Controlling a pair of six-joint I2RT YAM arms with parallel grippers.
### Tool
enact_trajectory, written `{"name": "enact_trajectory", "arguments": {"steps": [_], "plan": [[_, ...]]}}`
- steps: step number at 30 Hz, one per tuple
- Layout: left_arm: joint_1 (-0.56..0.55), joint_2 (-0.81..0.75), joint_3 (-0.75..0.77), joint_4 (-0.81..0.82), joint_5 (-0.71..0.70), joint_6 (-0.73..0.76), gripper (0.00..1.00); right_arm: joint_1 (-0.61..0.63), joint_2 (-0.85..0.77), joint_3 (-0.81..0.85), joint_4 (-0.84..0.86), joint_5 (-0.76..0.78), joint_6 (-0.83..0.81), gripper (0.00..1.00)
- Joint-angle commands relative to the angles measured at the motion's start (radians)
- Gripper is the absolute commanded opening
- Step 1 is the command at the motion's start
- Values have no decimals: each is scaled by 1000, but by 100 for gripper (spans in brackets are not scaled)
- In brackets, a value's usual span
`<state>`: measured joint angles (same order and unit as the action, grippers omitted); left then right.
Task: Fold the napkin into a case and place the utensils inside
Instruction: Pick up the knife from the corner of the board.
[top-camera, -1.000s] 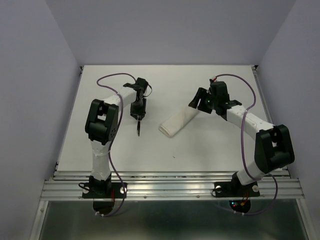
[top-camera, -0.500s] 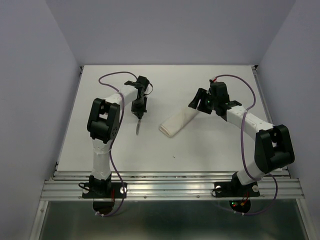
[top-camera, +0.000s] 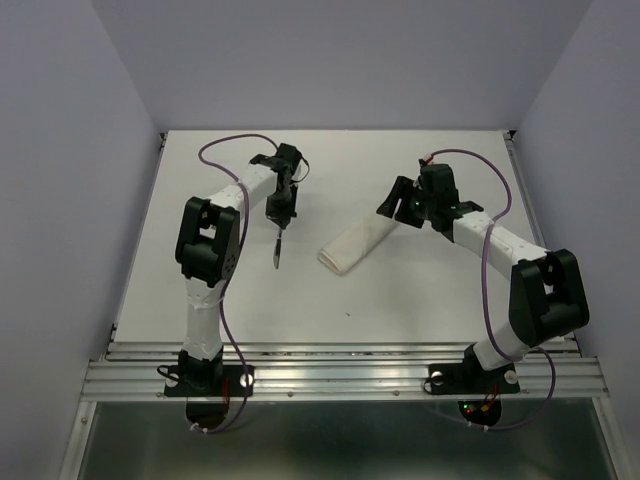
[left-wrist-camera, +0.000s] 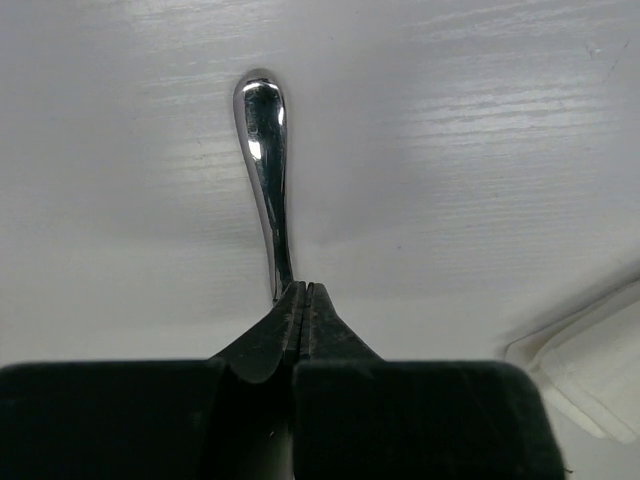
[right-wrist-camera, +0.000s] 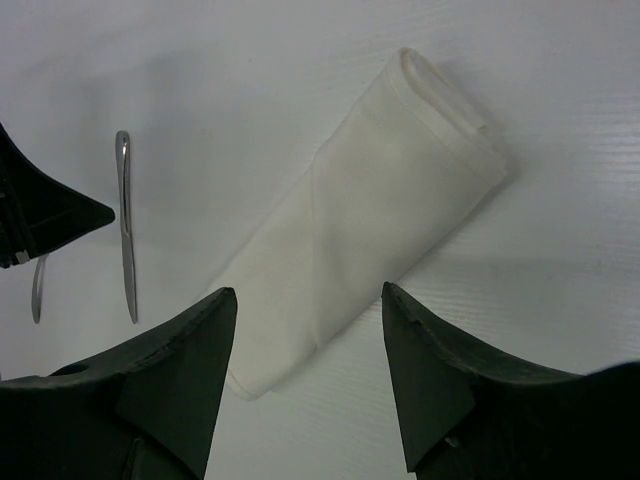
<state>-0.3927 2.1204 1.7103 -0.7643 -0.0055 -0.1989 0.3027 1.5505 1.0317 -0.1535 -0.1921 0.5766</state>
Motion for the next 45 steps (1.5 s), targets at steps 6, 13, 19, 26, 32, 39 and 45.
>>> {"name": "enact_trajectory", "arguments": {"steps": [6, 13, 19, 26, 32, 39, 45], "plan": [[-18, -60, 40, -24, -59, -14, 19, -1, -33, 7, 38, -6, -1, 65], [-18, 3, 61, -36, -108, -30, 50, -1, -38, 5, 38, -4, -1, 65], [-6, 19, 31, -15, -96, -25, 54, -1, -33, 10, 38, -9, -1, 65], [15, 44, -17, 23, -82, -19, 52, -1, -36, 7, 38, -4, -1, 65], [22, 58, -38, 26, -82, -19, 42, -1, -36, 5, 38, -4, -1, 66], [22, 39, -90, 14, -50, 7, 39, -1, -33, 7, 38, -6, 0, 65], [23, 36, -115, 23, -1, 24, 39, -1, -26, 14, 42, -13, 3, 66]]}}
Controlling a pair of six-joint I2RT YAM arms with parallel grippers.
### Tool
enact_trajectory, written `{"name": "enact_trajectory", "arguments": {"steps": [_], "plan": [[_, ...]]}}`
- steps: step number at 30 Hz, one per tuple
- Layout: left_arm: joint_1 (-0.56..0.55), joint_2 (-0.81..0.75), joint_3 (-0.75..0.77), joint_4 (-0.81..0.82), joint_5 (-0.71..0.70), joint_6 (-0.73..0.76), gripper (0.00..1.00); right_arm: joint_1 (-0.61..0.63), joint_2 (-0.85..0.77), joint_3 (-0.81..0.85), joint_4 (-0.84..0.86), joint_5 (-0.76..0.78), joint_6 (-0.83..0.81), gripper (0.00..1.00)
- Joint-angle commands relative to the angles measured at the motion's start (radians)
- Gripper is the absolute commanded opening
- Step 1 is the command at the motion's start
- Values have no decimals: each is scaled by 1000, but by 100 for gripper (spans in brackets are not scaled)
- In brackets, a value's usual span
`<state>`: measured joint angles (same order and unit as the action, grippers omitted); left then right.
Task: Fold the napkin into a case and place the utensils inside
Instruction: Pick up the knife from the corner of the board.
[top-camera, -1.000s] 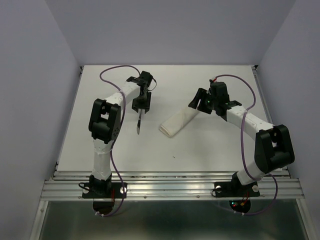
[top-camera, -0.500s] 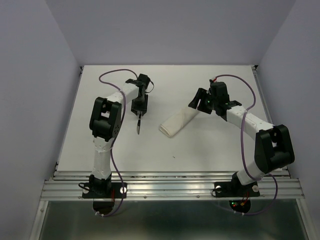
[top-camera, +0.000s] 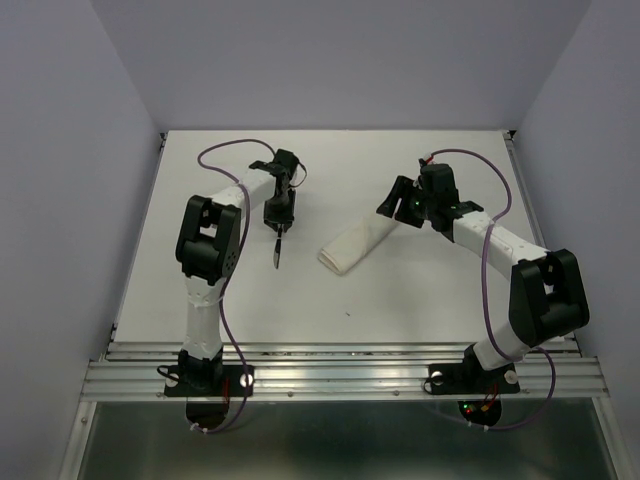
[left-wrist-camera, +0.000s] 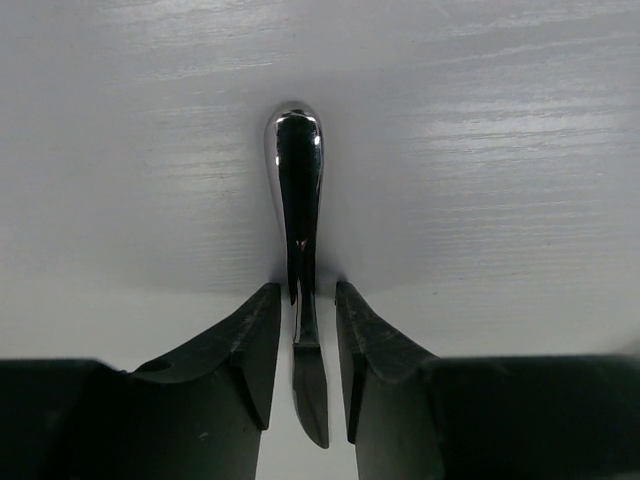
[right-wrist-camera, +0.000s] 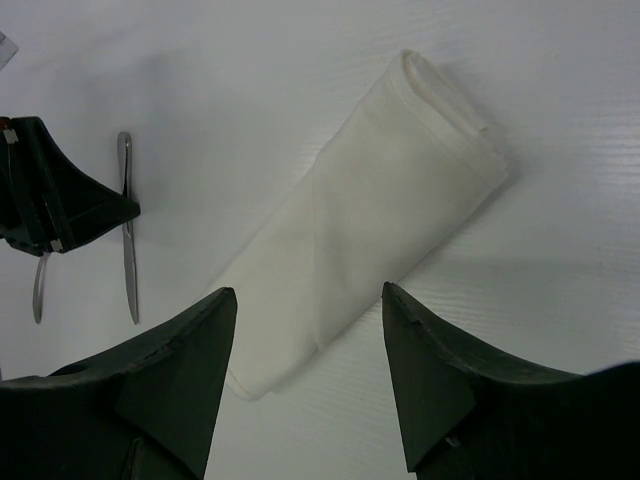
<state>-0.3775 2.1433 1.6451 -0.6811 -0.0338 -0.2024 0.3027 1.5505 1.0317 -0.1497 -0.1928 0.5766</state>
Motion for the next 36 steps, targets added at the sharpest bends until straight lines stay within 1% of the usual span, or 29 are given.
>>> {"name": "enact_trajectory", "arguments": {"steps": [1, 2, 6, 7, 14, 17, 18, 28, 36], "plan": [[3, 23, -47, -60, 28, 27, 34, -1, -26, 14, 38, -11, 2, 66], [2, 26, -45, -63, 29, 27, 32, -1, -29, 14, 38, -8, 3, 66], [-15, 23, -64, -61, 35, 34, 31, -1, -27, 10, 35, -4, -1, 66], [-20, 23, -71, -54, 69, 37, 27, -1, -27, 10, 33, -2, -1, 66], [-46, 41, -64, -41, 113, 32, 16, -1, -17, 19, 35, -11, 0, 65], [-51, 35, -48, -44, 115, 24, 7, -1, -21, 13, 33, -8, -1, 66], [-51, 33, -41, -47, 111, 20, 1, -1, -23, 13, 33, -7, -1, 66], [-61, -59, 47, -92, 95, 17, 0, -1, -20, 14, 32, -7, -1, 66], [-96, -65, 88, -113, 107, 31, 0, -1, -23, 11, 32, -5, -1, 66]]}}
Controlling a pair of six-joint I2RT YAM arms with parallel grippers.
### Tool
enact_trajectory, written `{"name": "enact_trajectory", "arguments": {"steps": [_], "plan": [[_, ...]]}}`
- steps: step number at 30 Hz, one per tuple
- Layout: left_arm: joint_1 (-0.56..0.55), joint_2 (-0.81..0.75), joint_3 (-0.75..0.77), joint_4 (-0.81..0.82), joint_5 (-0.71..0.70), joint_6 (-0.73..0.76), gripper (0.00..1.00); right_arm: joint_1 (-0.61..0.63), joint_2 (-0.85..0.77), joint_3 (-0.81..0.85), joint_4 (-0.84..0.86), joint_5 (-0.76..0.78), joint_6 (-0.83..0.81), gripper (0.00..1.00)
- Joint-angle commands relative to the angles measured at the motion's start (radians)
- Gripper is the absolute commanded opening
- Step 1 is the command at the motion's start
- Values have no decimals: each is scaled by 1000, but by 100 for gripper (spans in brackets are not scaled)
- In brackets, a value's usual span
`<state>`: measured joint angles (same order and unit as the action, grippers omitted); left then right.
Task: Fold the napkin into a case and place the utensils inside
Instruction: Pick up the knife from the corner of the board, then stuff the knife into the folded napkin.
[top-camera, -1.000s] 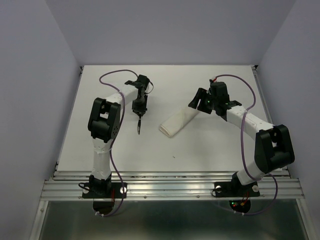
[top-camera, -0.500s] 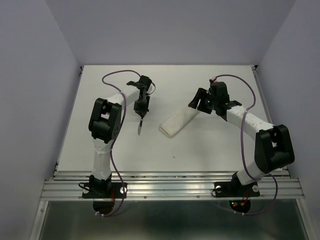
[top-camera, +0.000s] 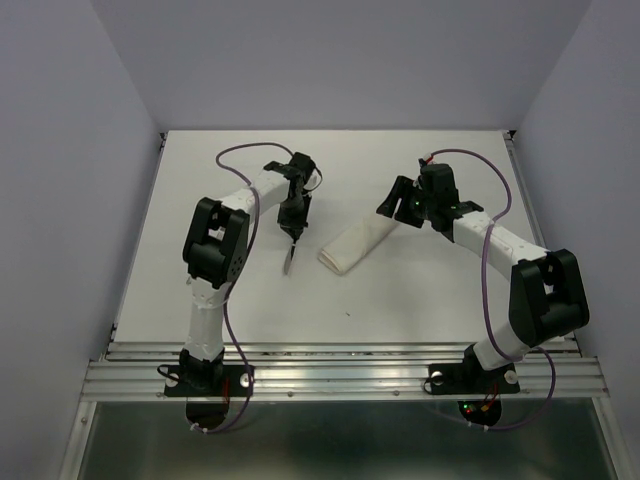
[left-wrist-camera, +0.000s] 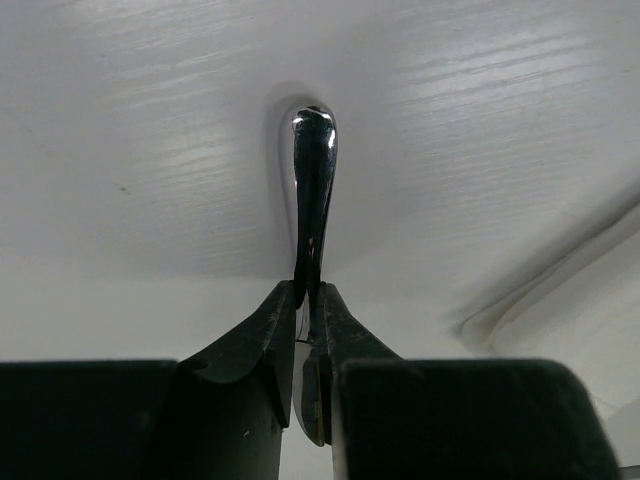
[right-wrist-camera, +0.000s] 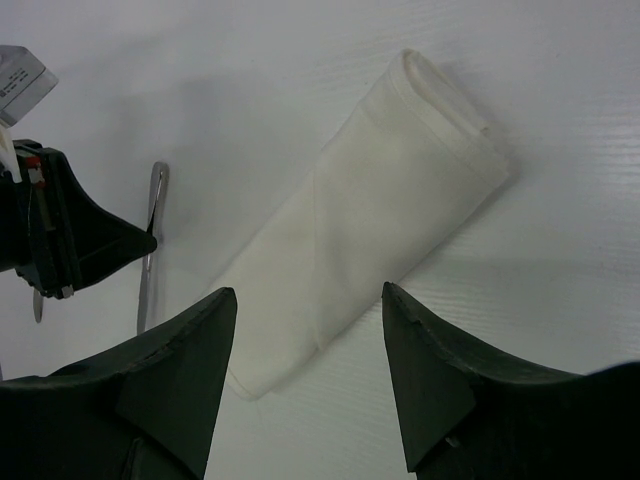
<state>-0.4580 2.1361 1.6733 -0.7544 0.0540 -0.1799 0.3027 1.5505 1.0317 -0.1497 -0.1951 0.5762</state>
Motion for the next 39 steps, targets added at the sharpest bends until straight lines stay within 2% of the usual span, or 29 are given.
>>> {"name": "enact_trajectory", "arguments": {"steps": [1, 13, 25, 29, 34, 39], "plan": [[-19, -58, 63, -42, 20, 8, 0, -1, -23, 10, 32, -4, -1, 66], [-64, -77, 138, -72, 38, 34, 0, -1, -23, 14, 32, -1, -4, 66], [-211, -74, 186, -65, 13, 129, 0, -1, -23, 18, 25, 3, -9, 66], [-258, -71, 212, -66, 6, 154, 0, -1, -12, 21, 21, 48, -4, 66], [-277, -61, 223, -68, 10, 163, 0, -1, 57, 67, 10, 147, -13, 66], [-292, -45, 232, -65, 21, 175, 0, -65, 178, 160, 6, 132, 7, 66]]}}
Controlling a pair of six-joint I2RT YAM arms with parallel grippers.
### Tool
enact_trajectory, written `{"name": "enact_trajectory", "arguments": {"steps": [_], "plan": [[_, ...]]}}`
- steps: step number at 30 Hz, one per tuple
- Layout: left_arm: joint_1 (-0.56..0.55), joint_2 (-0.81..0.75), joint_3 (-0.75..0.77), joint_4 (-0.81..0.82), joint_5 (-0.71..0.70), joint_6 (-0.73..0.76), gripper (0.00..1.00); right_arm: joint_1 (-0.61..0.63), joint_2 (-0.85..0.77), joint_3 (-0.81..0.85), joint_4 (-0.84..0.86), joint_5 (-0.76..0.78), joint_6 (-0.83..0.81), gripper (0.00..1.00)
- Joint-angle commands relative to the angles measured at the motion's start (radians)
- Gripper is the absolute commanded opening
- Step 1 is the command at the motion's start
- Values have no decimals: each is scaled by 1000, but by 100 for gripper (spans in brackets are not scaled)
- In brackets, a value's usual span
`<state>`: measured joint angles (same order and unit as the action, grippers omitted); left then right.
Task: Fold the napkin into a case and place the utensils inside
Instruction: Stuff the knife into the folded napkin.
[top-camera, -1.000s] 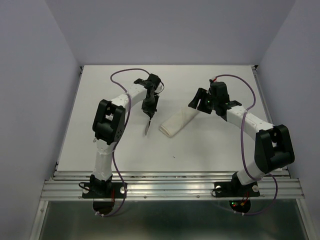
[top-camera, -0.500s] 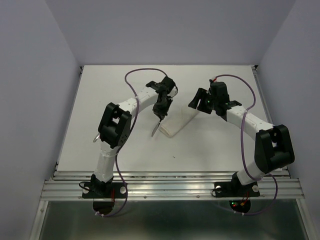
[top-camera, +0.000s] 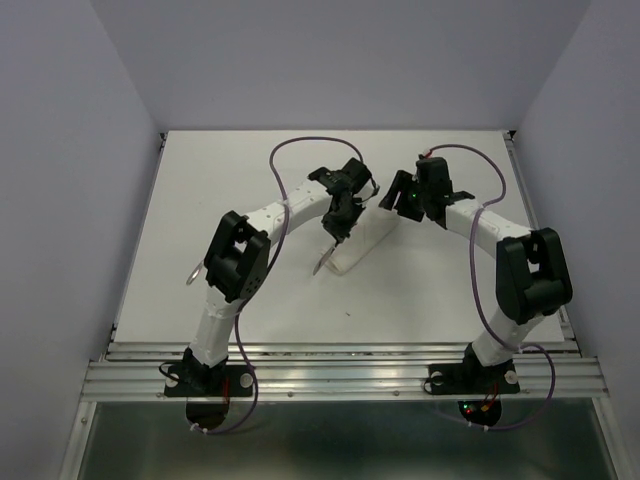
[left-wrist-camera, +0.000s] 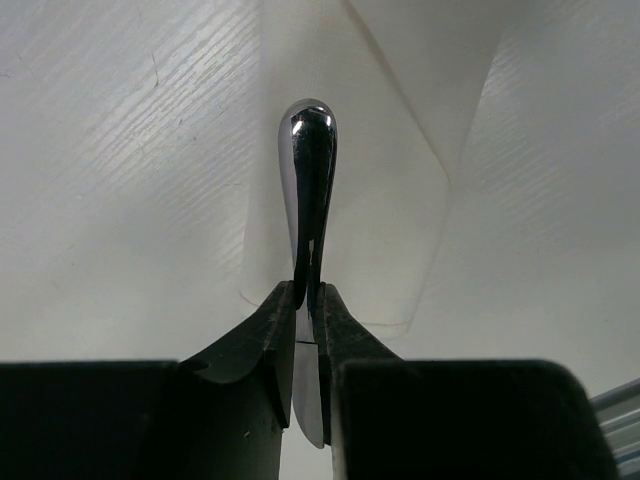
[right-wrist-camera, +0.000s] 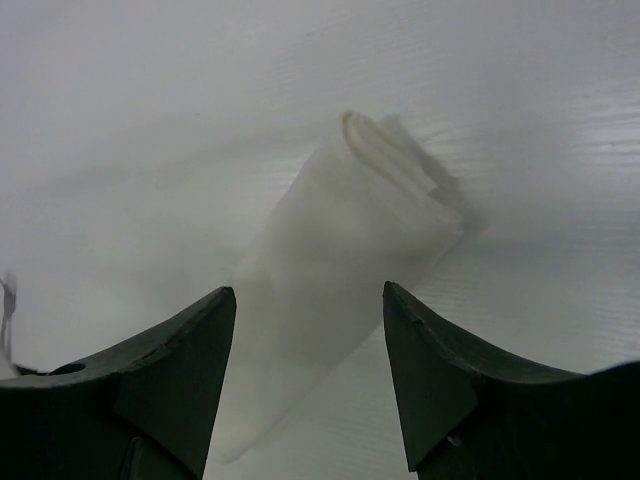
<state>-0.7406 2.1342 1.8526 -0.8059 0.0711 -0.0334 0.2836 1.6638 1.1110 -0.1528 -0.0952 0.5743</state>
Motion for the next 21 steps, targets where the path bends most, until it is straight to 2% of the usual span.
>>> {"name": "enact_trajectory", "arguments": {"steps": [1, 9, 12, 19, 21], "plan": [[-11, -40, 54, -12, 7, 29, 0, -55, 86, 95, 6, 25, 12, 66], [-16, 10, 69, -18, 25, 61, 0, -107, 269, 229, -11, -40, 18, 66], [-19, 33, 79, -22, 24, 64, 0, -107, 333, 289, -39, -52, 15, 62], [-19, 64, 71, -18, 26, 72, 0, -107, 389, 311, -42, -78, 24, 38], [-19, 75, 73, -21, 27, 72, 0, -107, 393, 309, -45, -101, 25, 36]]}}
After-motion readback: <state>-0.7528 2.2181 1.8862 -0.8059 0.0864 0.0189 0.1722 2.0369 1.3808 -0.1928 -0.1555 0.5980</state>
